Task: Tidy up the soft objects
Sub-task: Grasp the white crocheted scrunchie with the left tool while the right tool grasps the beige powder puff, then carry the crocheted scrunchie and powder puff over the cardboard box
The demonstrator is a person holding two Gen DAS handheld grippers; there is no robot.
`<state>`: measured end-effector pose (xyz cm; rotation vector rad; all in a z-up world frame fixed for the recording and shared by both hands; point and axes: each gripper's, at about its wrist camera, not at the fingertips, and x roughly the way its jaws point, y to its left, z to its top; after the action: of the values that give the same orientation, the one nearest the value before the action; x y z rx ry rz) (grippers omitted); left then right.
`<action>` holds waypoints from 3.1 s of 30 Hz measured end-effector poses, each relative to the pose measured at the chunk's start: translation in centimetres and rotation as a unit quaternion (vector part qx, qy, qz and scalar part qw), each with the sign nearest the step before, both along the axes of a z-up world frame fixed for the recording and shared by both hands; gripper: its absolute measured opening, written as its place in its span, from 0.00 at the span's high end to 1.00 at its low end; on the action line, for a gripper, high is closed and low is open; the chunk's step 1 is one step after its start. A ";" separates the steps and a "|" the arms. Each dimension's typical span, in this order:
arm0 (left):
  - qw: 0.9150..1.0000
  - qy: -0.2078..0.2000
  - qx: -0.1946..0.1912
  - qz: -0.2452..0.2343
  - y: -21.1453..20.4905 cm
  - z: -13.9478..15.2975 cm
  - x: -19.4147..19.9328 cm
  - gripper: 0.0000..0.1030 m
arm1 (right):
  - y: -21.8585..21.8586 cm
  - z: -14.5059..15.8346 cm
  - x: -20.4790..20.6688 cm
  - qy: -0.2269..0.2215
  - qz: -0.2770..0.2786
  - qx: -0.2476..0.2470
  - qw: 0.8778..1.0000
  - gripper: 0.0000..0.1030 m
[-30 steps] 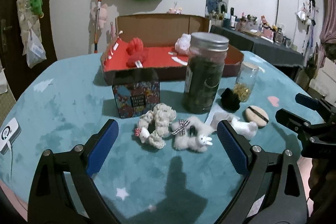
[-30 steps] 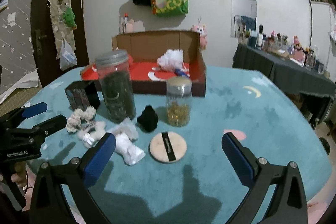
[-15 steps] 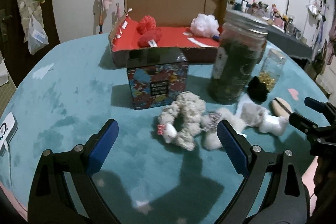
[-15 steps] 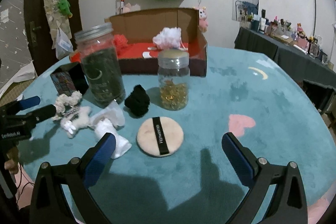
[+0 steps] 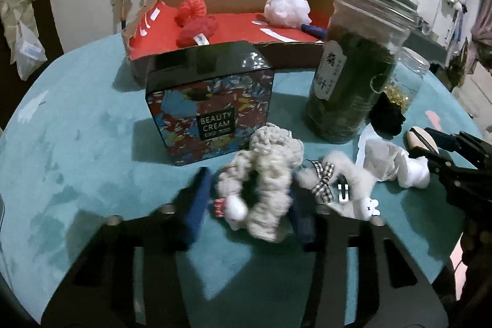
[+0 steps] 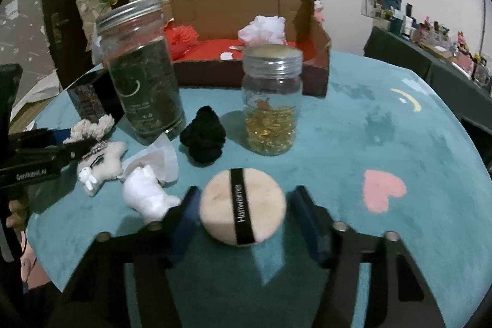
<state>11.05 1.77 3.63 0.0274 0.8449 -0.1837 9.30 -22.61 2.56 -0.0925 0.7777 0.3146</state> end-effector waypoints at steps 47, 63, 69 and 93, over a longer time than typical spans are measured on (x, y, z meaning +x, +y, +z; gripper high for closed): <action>0.989 0.019 0.088 -0.114 -3.4 7.2 3.3 0.75 | 4.4 8.6 3.5 -0.045 0.100 -0.073 0.991 0.86; 0.985 0.060 0.096 -0.131 -4.1 8.2 6.5 0.75 | 5.1 9.3 7.5 0.014 0.127 -0.076 0.989 0.86; 0.984 0.068 0.097 -0.135 -4.1 8.4 7.2 0.75 | 5.0 9.7 8.3 0.025 0.134 -0.068 0.988 0.86; 0.981 0.071 0.115 -0.139 -4.8 9.3 5.8 0.75 | 4.9 10.4 8.4 0.043 0.155 -0.062 0.985 0.86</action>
<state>16.82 -2.99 12.90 0.3551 1.0001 -0.3527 17.72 -17.72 12.98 -0.3203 0.8687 0.5683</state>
